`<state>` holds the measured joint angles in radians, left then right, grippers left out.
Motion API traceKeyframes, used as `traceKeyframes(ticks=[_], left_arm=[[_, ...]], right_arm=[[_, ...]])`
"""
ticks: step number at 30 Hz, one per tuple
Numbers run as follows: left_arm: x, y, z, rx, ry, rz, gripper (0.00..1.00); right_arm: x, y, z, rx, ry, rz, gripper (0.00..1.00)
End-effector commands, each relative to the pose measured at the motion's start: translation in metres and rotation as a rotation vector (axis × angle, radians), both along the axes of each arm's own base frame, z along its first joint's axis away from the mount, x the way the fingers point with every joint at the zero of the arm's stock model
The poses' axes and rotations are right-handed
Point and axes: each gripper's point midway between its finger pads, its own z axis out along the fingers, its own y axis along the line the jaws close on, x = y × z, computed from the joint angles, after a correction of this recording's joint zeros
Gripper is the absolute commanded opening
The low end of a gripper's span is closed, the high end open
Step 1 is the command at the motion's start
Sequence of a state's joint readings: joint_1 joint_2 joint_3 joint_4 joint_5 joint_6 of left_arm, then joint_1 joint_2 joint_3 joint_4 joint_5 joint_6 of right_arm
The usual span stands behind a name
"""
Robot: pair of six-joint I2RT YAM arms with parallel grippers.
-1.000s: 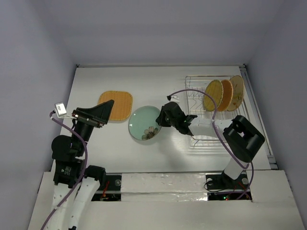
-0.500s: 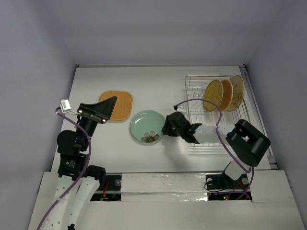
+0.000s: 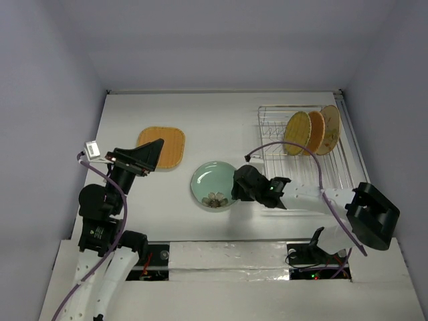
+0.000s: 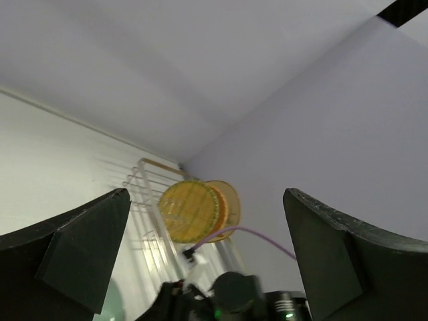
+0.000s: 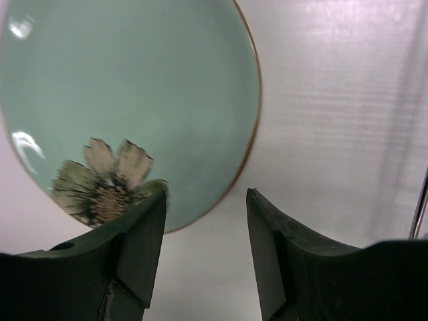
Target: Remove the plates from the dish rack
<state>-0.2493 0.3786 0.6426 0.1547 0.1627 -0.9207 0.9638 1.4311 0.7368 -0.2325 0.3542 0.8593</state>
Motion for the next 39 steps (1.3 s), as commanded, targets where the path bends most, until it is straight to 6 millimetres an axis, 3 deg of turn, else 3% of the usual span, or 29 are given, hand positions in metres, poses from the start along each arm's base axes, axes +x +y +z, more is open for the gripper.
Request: traceKeyframes(ticks=[1, 6, 9, 10, 11, 12, 14, 15, 16, 18, 20, 21, 23, 24, 25, 26, 28, 33, 39], left_arm=[[-0.004, 0.010, -0.001, 0.118, -0.005, 0.065, 0.99], [-0.005, 0.029, -0.023, 0.317, 0.036, 0.172, 0.99], [-0.009, 0.039, -0.041, 0.433, 0.075, 0.206, 0.99], [-0.010, 0.041, -0.051, 0.458, 0.105, 0.207, 0.97], [-0.010, 0.041, -0.056, 0.474, 0.111, 0.207, 0.90], [-0.009, 0.038, -0.067, 0.495, 0.126, 0.187, 0.72], [-0.010, 0.035, -0.073, 0.494, 0.124, 0.170, 0.48], [-0.013, 0.029, -0.071, 0.497, 0.102, 0.134, 0.26], [-0.013, 0.027, -0.067, 0.506, 0.085, 0.125, 0.19], [-0.011, 0.028, -0.066, 0.508, 0.088, 0.130, 0.01], [-0.005, 0.029, -0.073, 0.521, 0.111, 0.138, 0.00], [-0.004, 0.028, -0.075, 0.523, 0.117, 0.133, 0.00], [0.000, 0.025, -0.080, 0.540, 0.133, 0.116, 0.00], [0.001, 0.024, -0.082, 0.543, 0.139, 0.110, 0.01], [0.002, 0.023, -0.083, 0.542, 0.141, 0.108, 0.07], [0.002, 0.022, -0.084, 0.542, 0.141, 0.103, 0.13], [0.000, 0.021, -0.083, 0.539, 0.128, 0.095, 0.25], [-0.003, 0.020, -0.083, 0.533, 0.116, 0.089, 0.37], [-0.005, 0.020, -0.080, 0.526, 0.103, 0.089, 0.39]], right_arm=[[0.018, 0.006, 0.044, 0.004, -0.101, -0.007, 0.57], [0.024, 0.025, 0.033, -0.025, -0.084, 0.036, 0.57], [0.026, 0.022, 0.040, -0.027, -0.104, 0.023, 0.57], [0.027, 0.020, 0.054, -0.003, -0.130, 0.018, 0.57], [0.030, 0.016, 0.064, -0.007, -0.161, 0.006, 0.57], [0.033, 0.011, 0.075, -0.006, -0.188, -0.010, 0.53], [0.042, -0.007, 0.117, -0.016, -0.289, -0.074, 0.26], [0.047, -0.018, 0.131, -0.022, -0.319, -0.107, 0.10], [0.051, -0.041, 0.151, -0.051, -0.367, -0.161, 0.00], [0.068, -0.083, 0.178, -0.062, -0.416, -0.277, 0.00], [0.078, -0.114, 0.198, -0.055, -0.461, -0.316, 0.00], [0.086, -0.152, 0.213, -0.049, -0.504, -0.411, 0.00], [0.095, -0.182, 0.225, -0.059, -0.530, -0.453, 0.00], [0.098, -0.196, 0.229, -0.075, -0.537, -0.482, 0.05], [0.105, -0.219, 0.237, -0.091, -0.558, -0.548, 0.33], [0.110, -0.224, 0.238, -0.096, -0.556, -0.528, 0.50], [0.124, -0.241, 0.238, -0.112, -0.541, -0.565, 0.67], [0.155, -0.253, 0.217, -0.137, -0.466, -0.542, 0.66], [0.189, -0.264, 0.188, -0.150, -0.393, -0.526, 0.54]])
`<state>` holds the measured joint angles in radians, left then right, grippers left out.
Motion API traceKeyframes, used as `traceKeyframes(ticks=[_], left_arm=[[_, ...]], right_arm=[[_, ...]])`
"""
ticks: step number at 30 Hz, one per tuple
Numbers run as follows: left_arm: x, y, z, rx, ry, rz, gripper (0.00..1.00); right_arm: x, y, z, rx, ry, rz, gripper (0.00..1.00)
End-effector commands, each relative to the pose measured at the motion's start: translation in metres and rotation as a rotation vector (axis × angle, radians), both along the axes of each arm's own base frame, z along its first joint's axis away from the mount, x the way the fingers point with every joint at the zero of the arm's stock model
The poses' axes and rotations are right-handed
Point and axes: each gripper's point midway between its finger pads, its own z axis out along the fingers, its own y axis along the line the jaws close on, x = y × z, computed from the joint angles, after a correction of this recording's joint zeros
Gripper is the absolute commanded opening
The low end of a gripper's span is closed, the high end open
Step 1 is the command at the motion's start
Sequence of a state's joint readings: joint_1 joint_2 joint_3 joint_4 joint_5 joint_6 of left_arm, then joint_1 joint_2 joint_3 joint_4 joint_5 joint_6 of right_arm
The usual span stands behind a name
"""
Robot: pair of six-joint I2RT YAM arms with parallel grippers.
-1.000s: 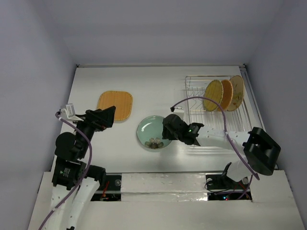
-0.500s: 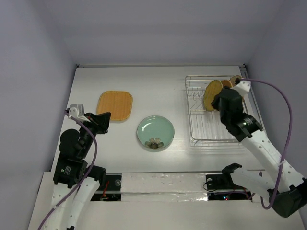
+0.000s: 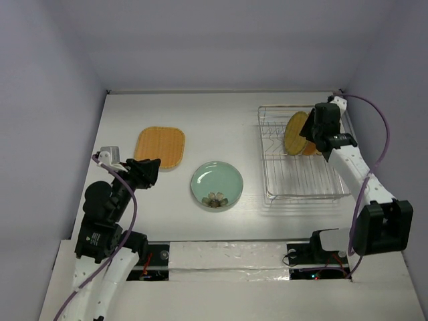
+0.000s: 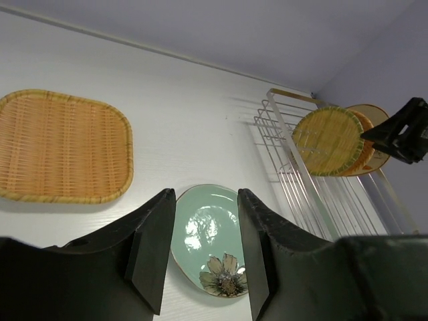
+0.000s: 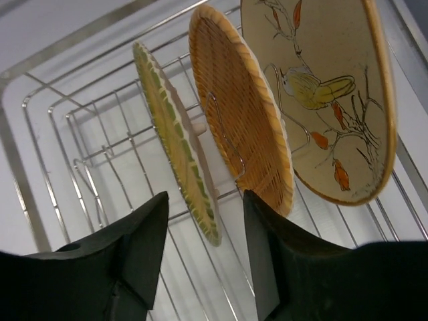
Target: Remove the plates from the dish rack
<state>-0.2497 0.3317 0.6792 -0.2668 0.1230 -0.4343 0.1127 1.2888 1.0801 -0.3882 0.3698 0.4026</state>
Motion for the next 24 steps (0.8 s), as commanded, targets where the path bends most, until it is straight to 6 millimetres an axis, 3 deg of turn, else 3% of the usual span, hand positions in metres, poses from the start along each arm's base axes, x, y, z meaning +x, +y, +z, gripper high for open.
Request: traceKeyframes(ticks=[1, 6, 8, 14, 16, 20, 21, 24], left_arm=[[-0.001, -0.003, 0.010, -0.008, -0.053, -0.020, 0.39], [-0.001, -0.002, 0.011, -0.011, -0.055, -0.011, 0.39], [-0.001, -0.002, 0.011, -0.010, -0.052, -0.012, 0.39], [-0.002, -0.001, 0.012, -0.011, -0.057, -0.005, 0.39], [-0.003, 0.000, 0.013, -0.014, -0.061, -0.002, 0.39], [-0.002, 0.000, 0.013, -0.013, -0.056, 0.001, 0.39], [-0.002, 0.000, 0.013, -0.011, -0.057, 0.000, 0.39], [-0.003, 0.000, 0.013, -0.012, -0.060, 0.001, 0.39]], right_arm=[[0.030, 0.001, 0.017, 0.009, -0.053, 0.040, 0.52], [0.041, 0.009, 0.005, 0.026, -0.026, 0.074, 0.50], [0.043, 0.006, 0.010, 0.009, -0.036, 0.066, 0.40], [0.041, -0.003, 0.015, -0.052, 0.002, 0.061, 0.27], [0.039, -0.007, 0.015, -0.072, 0.018, 0.050, 0.08], [0.036, -0.012, 0.024, -0.103, 0.017, 0.040, 0.00], [0.034, -0.013, 0.029, -0.108, 0.007, 0.036, 0.00], [0.035, -0.015, 0.026, -0.119, 0.035, 0.029, 0.17]])
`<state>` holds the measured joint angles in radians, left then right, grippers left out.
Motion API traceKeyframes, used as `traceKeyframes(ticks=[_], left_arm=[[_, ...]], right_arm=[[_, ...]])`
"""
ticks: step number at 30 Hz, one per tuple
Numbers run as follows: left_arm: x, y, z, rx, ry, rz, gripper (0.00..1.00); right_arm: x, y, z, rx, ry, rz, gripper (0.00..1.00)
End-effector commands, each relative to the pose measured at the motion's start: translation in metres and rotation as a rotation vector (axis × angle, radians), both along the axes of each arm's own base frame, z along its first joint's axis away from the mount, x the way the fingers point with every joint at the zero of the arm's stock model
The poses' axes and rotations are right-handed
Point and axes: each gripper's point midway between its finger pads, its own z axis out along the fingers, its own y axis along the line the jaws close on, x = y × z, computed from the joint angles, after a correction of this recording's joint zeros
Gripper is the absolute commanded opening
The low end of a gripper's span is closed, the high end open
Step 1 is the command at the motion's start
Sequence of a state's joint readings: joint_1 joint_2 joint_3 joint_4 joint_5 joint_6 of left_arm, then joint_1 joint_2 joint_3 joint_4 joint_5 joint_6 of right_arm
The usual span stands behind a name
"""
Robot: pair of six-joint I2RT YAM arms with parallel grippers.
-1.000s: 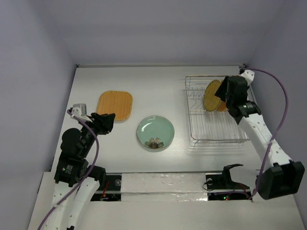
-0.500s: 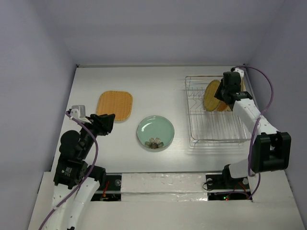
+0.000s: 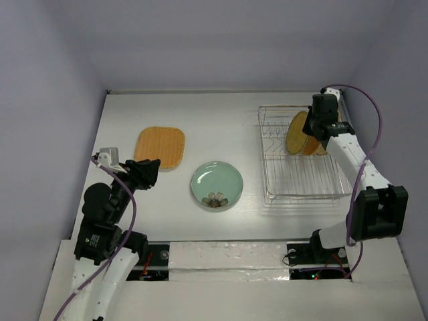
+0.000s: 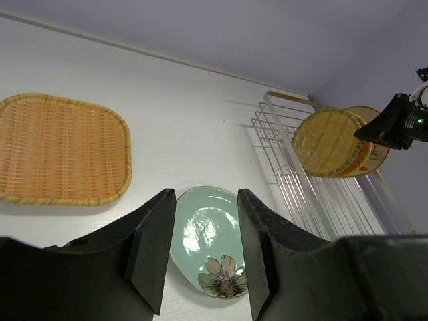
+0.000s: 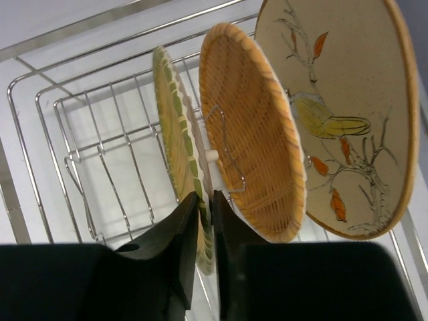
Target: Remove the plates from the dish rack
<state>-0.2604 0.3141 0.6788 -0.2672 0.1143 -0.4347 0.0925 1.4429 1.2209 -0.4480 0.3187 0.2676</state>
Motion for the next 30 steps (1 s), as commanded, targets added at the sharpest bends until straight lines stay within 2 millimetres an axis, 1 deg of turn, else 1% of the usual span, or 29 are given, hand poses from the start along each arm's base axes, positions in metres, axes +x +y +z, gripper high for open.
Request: traceKeyframes(ticks=[1, 2, 3, 4, 7, 13, 15, 16, 17, 18, 19, 20, 22, 23, 24, 25, 26, 28, 30], left_arm=[[0.000, 0.000, 0.010, -0.009, -0.043, 0.003, 0.39], [0.000, 0.001, 0.010, -0.010, -0.044, 0.006, 0.39], [0.000, 0.001, 0.010, -0.010, -0.046, 0.006, 0.39], [0.000, 0.001, 0.011, -0.011, -0.049, 0.008, 0.39], [0.000, 0.001, 0.010, -0.011, -0.045, 0.008, 0.39], [0.000, 0.002, 0.010, -0.010, -0.046, 0.010, 0.39], [0.000, 0.002, 0.010, -0.011, -0.045, 0.011, 0.39], [0.000, 0.002, 0.011, -0.010, -0.047, 0.011, 0.39], [0.000, 0.001, 0.010, -0.010, -0.046, 0.008, 0.39], [0.000, 0.001, 0.010, -0.010, -0.044, 0.008, 0.39], [0.000, 0.001, 0.010, -0.011, -0.044, 0.008, 0.39], [0.000, 0.001, 0.010, -0.011, -0.044, 0.006, 0.39], [0.000, 0.000, 0.010, -0.010, -0.046, 0.002, 0.39], [0.000, 0.001, 0.010, -0.010, -0.046, 0.003, 0.39], [0.000, 0.001, 0.011, -0.010, -0.047, 0.003, 0.39], [0.000, 0.001, 0.011, -0.010, -0.047, 0.003, 0.39], [0.000, 0.000, 0.010, -0.011, -0.045, 0.003, 0.39], [0.000, 0.000, 0.011, -0.013, -0.046, 0.002, 0.39], [0.000, 0.000, 0.011, -0.014, -0.048, 0.000, 0.39]], right_arm=[[0.010, -0.014, 0.035, -0.039, -0.075, -0.065, 0.21], [0.010, -0.014, 0.030, -0.039, -0.068, -0.066, 0.28], [0.011, -0.014, 0.027, -0.035, -0.063, -0.063, 0.31], [0.012, -0.012, 0.019, -0.030, -0.053, -0.058, 0.36], [0.016, -0.010, 0.007, -0.021, -0.037, -0.054, 0.39], [0.022, -0.010, -0.006, -0.029, -0.007, -0.056, 0.39], [0.025, -0.007, -0.006, -0.020, -0.009, -0.039, 0.35], [0.025, -0.007, -0.005, -0.023, -0.007, -0.040, 0.28], [0.025, -0.008, 0.000, -0.022, -0.014, -0.042, 0.24], [0.025, -0.008, 0.011, -0.023, -0.038, -0.041, 0.19], [0.024, -0.008, 0.018, -0.026, -0.051, -0.039, 0.15], [0.022, -0.010, 0.026, -0.031, -0.063, -0.043, 0.13], [0.018, -0.006, 0.050, -0.055, -0.088, -0.034, 0.06], [0.015, -0.009, 0.057, -0.074, -0.091, -0.039, 0.05], [0.014, -0.006, 0.064, -0.083, -0.096, -0.033, 0.03], [0.009, -0.006, 0.076, -0.107, -0.101, -0.032, 0.01], [0.007, -0.006, 0.081, -0.113, -0.102, -0.028, 0.00], [0.000, -0.008, 0.093, -0.143, -0.109, -0.040, 0.00], [-0.004, -0.005, 0.110, -0.171, -0.132, -0.047, 0.00]])
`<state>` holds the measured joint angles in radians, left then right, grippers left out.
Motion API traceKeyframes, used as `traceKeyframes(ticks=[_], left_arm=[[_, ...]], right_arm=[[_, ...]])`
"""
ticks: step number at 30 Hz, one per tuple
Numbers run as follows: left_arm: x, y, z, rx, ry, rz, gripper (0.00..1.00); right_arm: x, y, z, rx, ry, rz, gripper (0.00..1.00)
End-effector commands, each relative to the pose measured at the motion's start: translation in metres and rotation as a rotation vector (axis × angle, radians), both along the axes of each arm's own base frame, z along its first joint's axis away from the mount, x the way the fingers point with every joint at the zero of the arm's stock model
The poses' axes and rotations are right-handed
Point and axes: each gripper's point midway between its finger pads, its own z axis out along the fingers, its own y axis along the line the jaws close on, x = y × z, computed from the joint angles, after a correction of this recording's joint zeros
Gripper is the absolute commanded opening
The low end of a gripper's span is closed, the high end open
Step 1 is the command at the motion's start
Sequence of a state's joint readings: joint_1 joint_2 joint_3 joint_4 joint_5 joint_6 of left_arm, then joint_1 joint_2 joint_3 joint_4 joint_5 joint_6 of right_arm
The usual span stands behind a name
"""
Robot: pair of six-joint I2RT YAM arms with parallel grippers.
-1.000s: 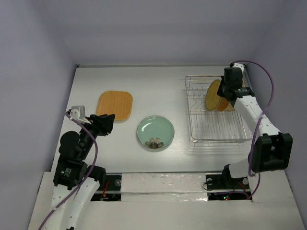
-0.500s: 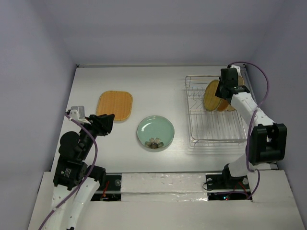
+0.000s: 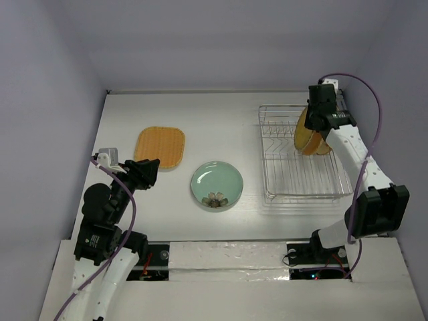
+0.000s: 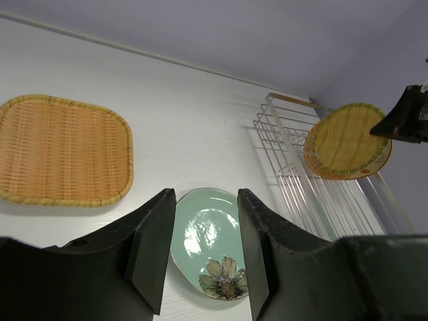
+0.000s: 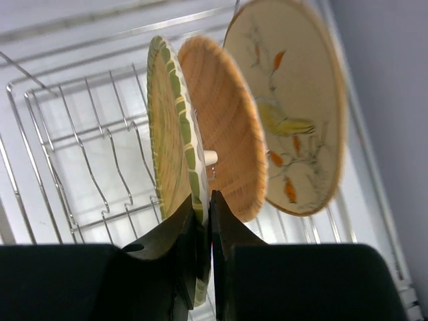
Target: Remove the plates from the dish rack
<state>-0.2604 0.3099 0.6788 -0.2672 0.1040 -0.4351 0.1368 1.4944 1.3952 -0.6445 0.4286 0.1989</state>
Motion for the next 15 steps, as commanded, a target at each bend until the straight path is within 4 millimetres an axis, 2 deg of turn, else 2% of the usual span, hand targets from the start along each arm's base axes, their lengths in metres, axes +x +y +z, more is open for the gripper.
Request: traceKeyframes(ticks=[1, 5, 8, 11, 13, 14, 15], left_arm=[[0.000, -0.002, 0.009, -0.010, -0.040, -0.012, 0.39], [0.000, -0.002, 0.009, -0.012, -0.042, -0.013, 0.39], [0.000, -0.003, 0.009, -0.012, -0.041, -0.013, 0.39], [0.000, -0.002, 0.010, -0.014, -0.043, -0.008, 0.39], [0.000, 0.001, 0.010, -0.015, -0.043, 0.005, 0.39], [0.001, 0.005, 0.010, -0.017, -0.038, 0.027, 0.39], [0.002, 0.010, 0.009, -0.023, -0.033, 0.060, 0.38]], right_arm=[[-0.002, 0.000, 0.091, -0.050, -0.224, -0.036, 0.00], [-0.015, 0.023, 0.130, -0.029, -0.321, 0.010, 0.00], [-0.017, 0.063, 0.151, 0.047, -0.392, 0.106, 0.00], [-0.012, 0.133, 0.156, 0.208, -0.449, 0.283, 0.00], [-0.008, 0.198, 0.150, 0.364, -0.463, 0.431, 0.00], [-0.006, 0.220, 0.148, 0.423, -0.468, 0.471, 0.00], [-0.009, 0.250, 0.146, 0.529, -0.458, 0.541, 0.00]])
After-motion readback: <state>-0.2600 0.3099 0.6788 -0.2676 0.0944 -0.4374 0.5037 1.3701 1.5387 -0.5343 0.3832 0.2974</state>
